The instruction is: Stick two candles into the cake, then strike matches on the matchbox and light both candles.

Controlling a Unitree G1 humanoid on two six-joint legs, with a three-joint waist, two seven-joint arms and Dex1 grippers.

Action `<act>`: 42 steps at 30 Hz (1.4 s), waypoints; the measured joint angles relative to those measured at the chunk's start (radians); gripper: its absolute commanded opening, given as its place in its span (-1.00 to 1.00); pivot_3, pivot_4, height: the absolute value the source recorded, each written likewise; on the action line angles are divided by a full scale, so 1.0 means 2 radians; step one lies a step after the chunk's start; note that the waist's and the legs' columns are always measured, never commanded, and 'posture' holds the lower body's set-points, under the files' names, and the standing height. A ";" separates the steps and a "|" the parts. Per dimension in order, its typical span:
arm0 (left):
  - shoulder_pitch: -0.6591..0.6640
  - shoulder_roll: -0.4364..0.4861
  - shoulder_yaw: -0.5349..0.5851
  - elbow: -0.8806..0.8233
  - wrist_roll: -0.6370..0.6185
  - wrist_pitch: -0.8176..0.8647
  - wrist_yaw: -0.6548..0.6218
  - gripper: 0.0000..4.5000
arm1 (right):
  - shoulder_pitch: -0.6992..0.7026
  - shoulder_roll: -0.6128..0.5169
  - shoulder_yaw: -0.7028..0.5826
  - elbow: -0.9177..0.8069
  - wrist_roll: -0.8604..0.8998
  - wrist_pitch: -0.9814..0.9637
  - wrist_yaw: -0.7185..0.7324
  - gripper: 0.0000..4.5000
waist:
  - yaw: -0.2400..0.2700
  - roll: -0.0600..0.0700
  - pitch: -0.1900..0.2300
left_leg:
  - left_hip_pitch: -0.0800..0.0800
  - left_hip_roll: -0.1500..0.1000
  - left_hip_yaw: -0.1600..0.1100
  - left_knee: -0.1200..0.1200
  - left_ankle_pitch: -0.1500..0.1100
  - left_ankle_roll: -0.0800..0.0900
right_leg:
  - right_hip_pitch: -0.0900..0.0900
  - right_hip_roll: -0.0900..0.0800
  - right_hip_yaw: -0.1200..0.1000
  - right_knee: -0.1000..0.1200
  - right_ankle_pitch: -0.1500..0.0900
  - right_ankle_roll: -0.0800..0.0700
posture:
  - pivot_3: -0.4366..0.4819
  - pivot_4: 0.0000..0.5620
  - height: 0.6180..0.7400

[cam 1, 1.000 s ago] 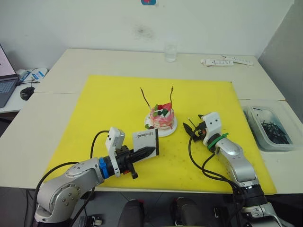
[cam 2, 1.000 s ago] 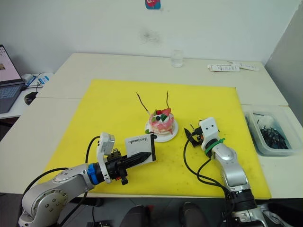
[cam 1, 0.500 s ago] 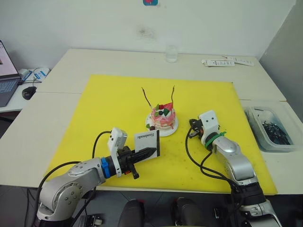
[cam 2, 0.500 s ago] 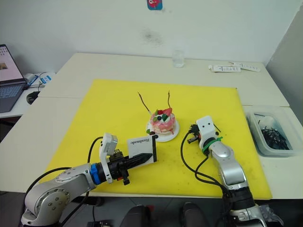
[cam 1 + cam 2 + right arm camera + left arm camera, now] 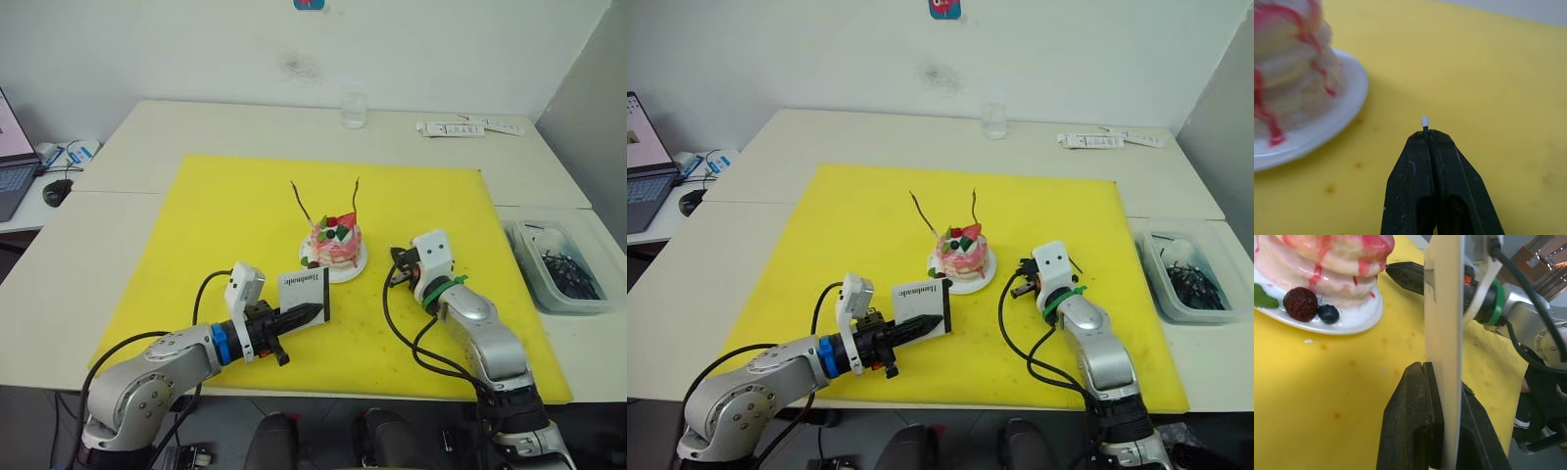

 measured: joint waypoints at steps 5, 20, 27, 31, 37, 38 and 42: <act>-0.011 -0.003 -0.001 0.002 -0.011 0.012 0.002 -1.00 | 0.037 -0.024 -0.013 -0.101 0.046 0.024 0.035 -1.00 | 0.001 0.000 0.000 | 0.000 0.000 0.000 0.000 0.000 0.000 | 0.000 0.000 0.000 0.000 0.000 0.000 | -0.05 -0.47 1.00; -0.117 -0.006 0.016 0.055 -0.134 0.112 0.053 -1.00 | 0.052 -0.276 -0.031 -0.308 0.131 0.125 0.173 -1.00 | 0.000 0.000 0.000 | 0.000 -0.001 -0.001 0.000 0.000 0.000 | 0.000 0.001 -0.001 0.000 0.000 0.000 | -0.05 -0.47 1.00; -0.132 -0.006 -0.004 0.053 -0.117 0.107 0.051 -1.00 | 0.044 -0.266 -0.017 -0.321 0.152 0.165 0.158 -1.00 | 0.001 -0.001 0.000 | 0.000 -0.001 -0.001 0.000 0.000 0.000 | 0.000 0.001 -0.001 -0.001 0.000 0.000 | -0.05 -0.47 1.00; -0.124 0.004 -0.014 0.048 -0.093 0.093 0.040 -1.00 | 0.081 -0.232 -0.018 -0.320 0.152 0.183 0.125 -1.00 | 0.001 -0.001 0.000 | 0.000 -0.001 -0.001 0.000 0.000 0.000 | 0.000 0.001 -0.001 0.000 0.000 0.000 | -0.05 -0.47 1.00; -0.107 0.007 -0.033 0.035 -0.053 0.066 0.021 -1.00 | 0.126 -0.137 -0.008 -0.260 0.112 0.171 0.029 -1.00 | 0.000 -0.001 0.000 | 0.000 -0.001 0.000 0.000 0.000 0.000 | 0.000 0.000 0.000 0.000 0.000 0.000 | -0.05 -0.47 1.00; -0.106 0.007 -0.035 0.035 -0.051 0.064 0.020 -1.00 | 0.130 -0.127 -0.006 -0.252 0.104 0.161 0.019 -1.00 | 0.000 -0.001 0.000 | 0.000 -0.001 0.000 0.000 0.000 0.000 | 0.000 0.000 0.000 0.000 0.000 0.000 | -0.05 -0.47 1.00; -0.103 0.009 -0.035 0.035 -0.037 0.052 0.008 -1.00 | 0.152 -0.082 0.013 -0.191 0.057 0.072 -0.016 -1.00 | 0.000 -0.001 0.000 | 0.000 -0.001 0.000 0.000 0.000 0.000 | 0.000 0.001 0.000 0.000 0.000 0.000 | -0.05 -0.47 1.00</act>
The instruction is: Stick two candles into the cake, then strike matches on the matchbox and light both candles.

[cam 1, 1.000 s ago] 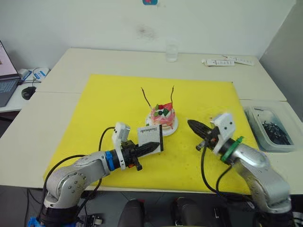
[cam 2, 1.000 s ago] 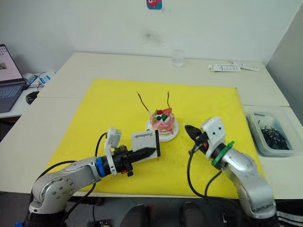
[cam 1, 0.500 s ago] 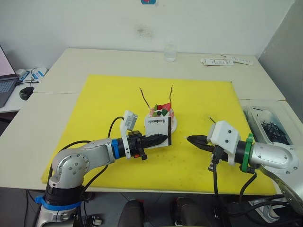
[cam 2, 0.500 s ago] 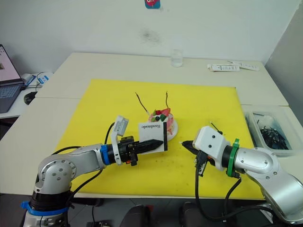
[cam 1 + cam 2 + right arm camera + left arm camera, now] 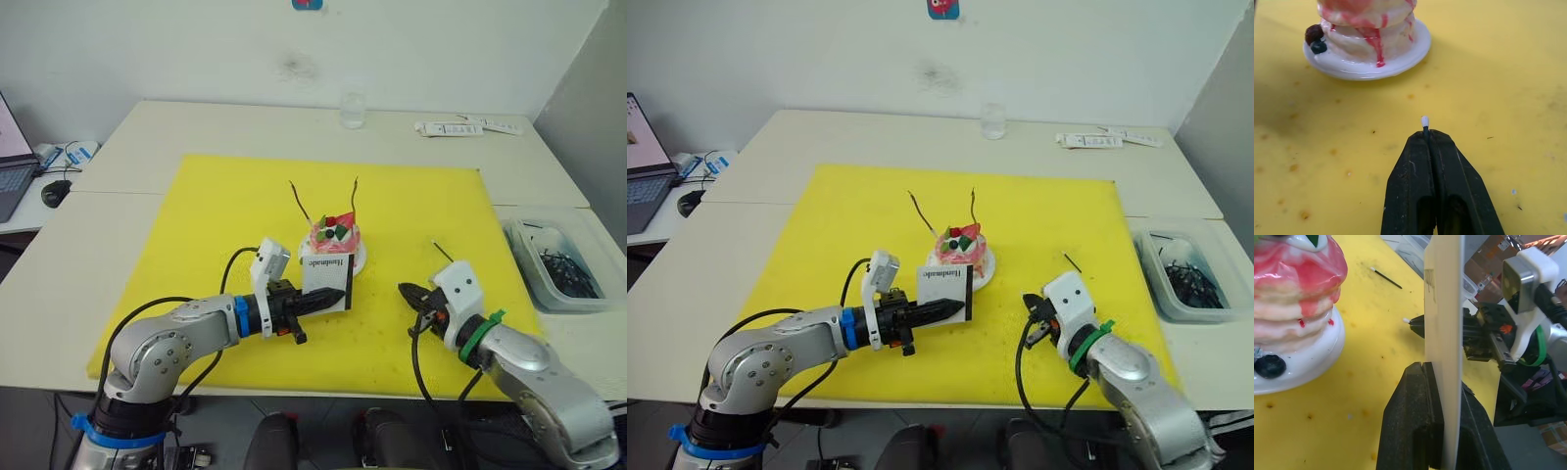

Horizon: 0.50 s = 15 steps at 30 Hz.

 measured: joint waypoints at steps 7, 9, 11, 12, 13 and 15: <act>0.015 0.001 -0.002 0.000 0.021 -0.013 -0.016 -1.00 | 0.014 0.028 0.016 0.087 -0.048 -0.117 -0.007 -0.80 | 0.000 0.000 0.000 | 0.000 0.000 0.000 0.000 0.000 0.000 | 0.000 0.000 0.000 0.000 0.000 0.000 | -0.05 -0.47 1.00; 0.019 0.001 -0.004 0.000 0.025 -0.013 -0.020 -1.00 | 0.019 0.036 0.014 0.098 -0.049 -0.137 -0.008 -0.58 | 0.000 0.000 0.000 | 0.000 0.000 0.000 0.000 0.000 0.000 | 0.000 0.000 0.000 0.000 0.000 0.000 | -0.05 -0.47 1.00; 0.020 0.001 -0.004 0.000 0.028 -0.013 -0.021 -1.00 | 0.020 0.039 0.013 0.105 -0.049 -0.148 -0.007 -0.26 | 0.000 0.000 0.000 | 0.000 0.000 0.000 0.000 0.000 0.000 | 0.000 0.000 0.000 0.000 0.000 0.000 | -0.05 -0.47 1.00; 0.020 0.001 -0.004 0.000 0.029 -0.014 -0.021 -1.00 | 0.021 0.040 0.013 0.106 -0.049 -0.151 -0.006 -0.11 | 0.000 0.000 0.000 | 0.000 0.000 0.000 0.000 0.000 0.000 | 0.000 0.000 0.000 0.000 0.000 0.000 | -0.05 -0.47 1.00; 0.021 0.001 -0.004 0.000 0.029 -0.014 -0.021 -1.00 | 0.022 0.040 0.012 0.107 -0.048 -0.155 -0.005 -0.11 | 0.000 0.000 0.000 | 0.000 0.000 0.000 0.000 0.000 0.000 | 0.000 0.000 0.000 0.000 0.000 0.000 | -0.05 -0.47 1.00; 0.022 0.001 -0.004 0.000 0.030 -0.015 -0.021 -1.00 | 0.025 0.042 0.012 0.111 -0.048 -0.166 -0.001 -0.11 | 0.000 0.000 0.000 | 0.000 0.000 0.000 0.000 0.000 0.000 | 0.000 0.000 0.000 0.000 0.000 0.000 | -0.05 -0.47 1.00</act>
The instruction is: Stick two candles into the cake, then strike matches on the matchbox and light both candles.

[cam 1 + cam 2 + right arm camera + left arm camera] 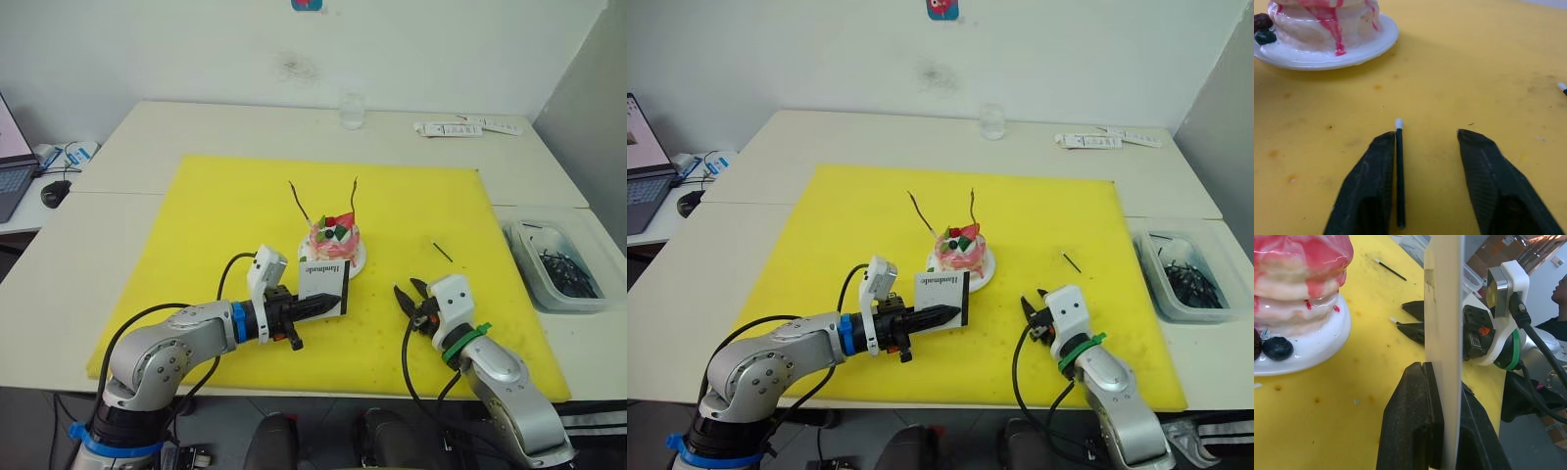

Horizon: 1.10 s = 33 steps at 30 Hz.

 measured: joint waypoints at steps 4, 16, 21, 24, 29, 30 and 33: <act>0.001 0.000 0.000 0.000 0.002 -0.003 0.000 -1.00 | 0.002 0.004 0.000 0.011 -0.002 -0.020 0.005 -0.11 | 0.000 0.000 0.000 | 0.000 0.000 0.000 0.000 0.000 0.000 | 0.000 0.000 0.000 0.000 0.000 0.000 | -0.05 -0.47 1.00; 0.001 0.000 0.000 0.000 0.007 -0.005 0.000 -1.00 | -0.005 0.000 0.004 0.009 -0.015 -0.004 0.017 -0.18 | 0.000 0.000 0.000 | 0.000 0.000 0.000 0.000 0.000 0.000 | 0.000 0.000 0.000 0.000 0.000 0.000 | -0.05 -0.47 1.00; 0.001 0.000 0.000 0.000 0.007 -0.005 0.000 -1.00 | -0.015 -0.001 0.009 -0.005 -0.018 0.035 0.017 -0.82 | 0.000 0.000 0.000 | 0.000 0.000 0.000 0.000 0.000 0.000 | 0.000 0.000 0.000 0.000 0.000 0.000 | -0.05 -0.47 1.00; 0.001 0.000 0.000 -0.001 0.007 -0.005 0.000 -1.00 | -0.017 -0.001 0.013 -0.011 -0.018 0.046 0.018 -0.99 | 0.000 0.000 0.000 | 0.000 0.000 0.000 0.000 0.000 0.000 | 0.000 0.000 0.000 0.000 0.000 0.000 | -0.05 -0.47 1.00; 0.001 -0.001 0.000 -0.001 0.007 -0.005 0.001 -1.00 | -0.015 0.000 0.012 -0.016 -0.017 0.049 0.018 -0.99 | 0.000 0.000 0.000 | 0.000 0.000 0.000 0.000 0.000 0.000 | 0.000 0.000 0.000 0.000 0.000 0.000 | -0.05 -0.47 1.00; 0.001 -0.001 0.000 -0.001 0.007 -0.004 0.001 -1.00 | -0.013 0.000 0.012 -0.018 -0.017 0.049 0.018 -0.99 | 0.000 0.000 0.000 | 0.000 0.000 0.000 0.000 0.000 0.000 | 0.000 0.000 0.000 0.000 0.000 0.000 | -0.05 -0.47 1.00; 0.000 -0.003 0.000 -0.001 0.007 -0.003 0.002 -1.00 | -0.009 0.000 0.011 -0.025 -0.016 0.052 0.018 -0.99 | 0.000 0.000 0.000 | 0.000 0.000 0.000 0.000 0.000 0.000 | 0.000 0.000 0.000 0.000 0.000 0.000 | -0.05 -0.47 1.00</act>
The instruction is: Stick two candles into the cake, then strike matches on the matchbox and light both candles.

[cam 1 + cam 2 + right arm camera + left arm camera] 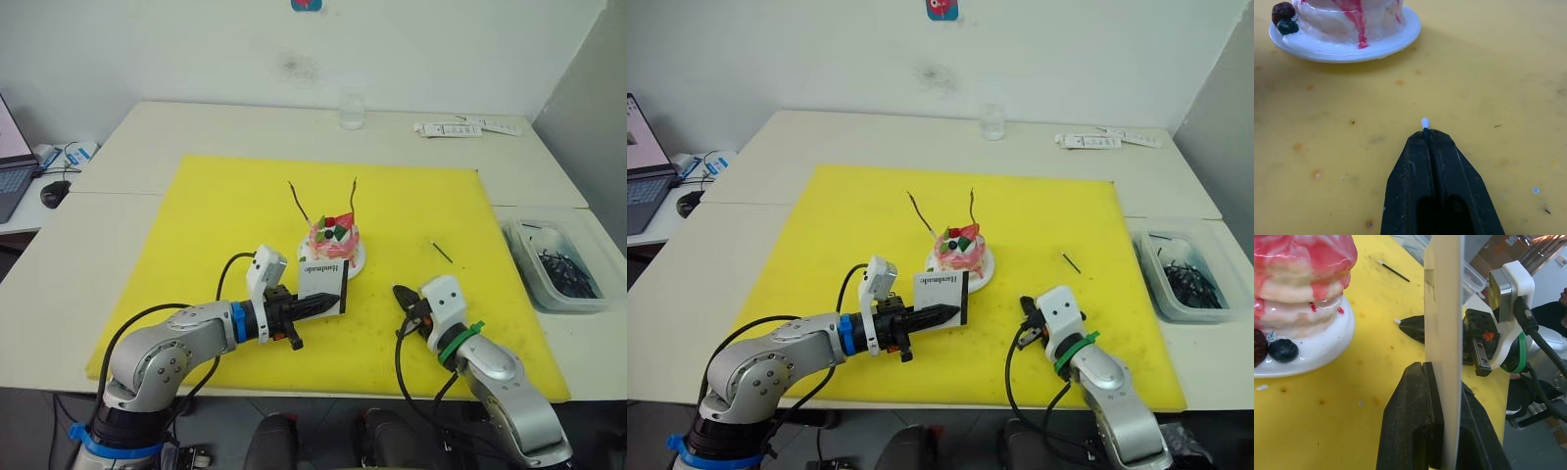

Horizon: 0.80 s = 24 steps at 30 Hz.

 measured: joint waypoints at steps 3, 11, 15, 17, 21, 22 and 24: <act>-0.003 -0.003 0.000 0.000 0.000 0.003 0.001 -1.00 | 0.001 0.000 -0.003 -0.002 0.001 0.002 0.002 -0.99 | 0.000 0.000 0.000 | 0.000 0.000 0.000 0.000 0.000 0.000 | 0.000 0.000 0.000 0.000 0.000 0.000 | -0.05 -0.47 1.00; -0.008 -0.013 0.000 0.000 -0.001 0.009 0.012 -1.00 | 0.001 0.002 -0.008 -0.002 0.004 0.001 0.011 -0.99 | 0.000 0.000 0.000 | 0.000 0.000 0.000 0.000 0.000 0.000 | 0.000 0.000 0.000 0.000 0.000 0.000 | -0.05 -0.47 1.00; -0.017 -0.028 0.004 0.000 -0.011 0.019 0.028 -1.00 | 0.002 -0.029 -0.009 -0.038 0.013 0.021 0.032 -0.99 | 0.000 0.000 0.000 | 0.000 0.000 0.000 0.000 0.000 0.000 | 0.000 0.000 0.000 0.000 0.000 0.000 | -0.05 -0.47 1.00; -0.025 -0.031 0.007 0.001 -0.016 0.024 0.036 -1.00 | -0.006 -0.058 -0.009 -0.077 0.020 0.042 0.051 -0.99 | 0.000 0.000 0.000 | 0.000 0.000 0.000 0.000 0.000 0.000 | 0.000 0.000 0.000 0.000 0.000 0.000 | -0.05 -0.47 1.00; -0.046 -0.046 0.007 0.001 -0.029 0.039 0.053 -1.00 | -0.054 -0.135 -0.014 -0.163 0.045 0.104 0.098 -0.99 | 0.000 0.000 0.000 | 0.000 -0.001 0.000 0.000 0.000 0.000 | 0.000 0.000 0.000 0.000 0.000 0.000 | -0.05 -0.47 1.00; -0.049 -0.046 0.007 0.001 -0.030 0.040 0.054 -1.00 | -0.066 -0.150 -0.014 -0.178 0.054 0.118 0.109 -0.99 | 0.000 0.000 0.000 | 0.000 -0.001 0.000 0.000 0.000 0.000 | 0.000 0.000 0.000 0.000 0.000 0.000 | -0.05 -0.47 1.00; -0.052 -0.046 0.007 0.006 -0.030 0.041 0.055 -1.00 | -0.088 -0.177 -0.011 -0.195 0.064 0.145 0.127 -0.99 | 0.000 0.000 0.000 | 0.000 -0.001 0.000 0.000 0.000 0.000 | 0.000 0.000 0.000 0.000 0.000 0.000 | -0.05 -0.47 1.00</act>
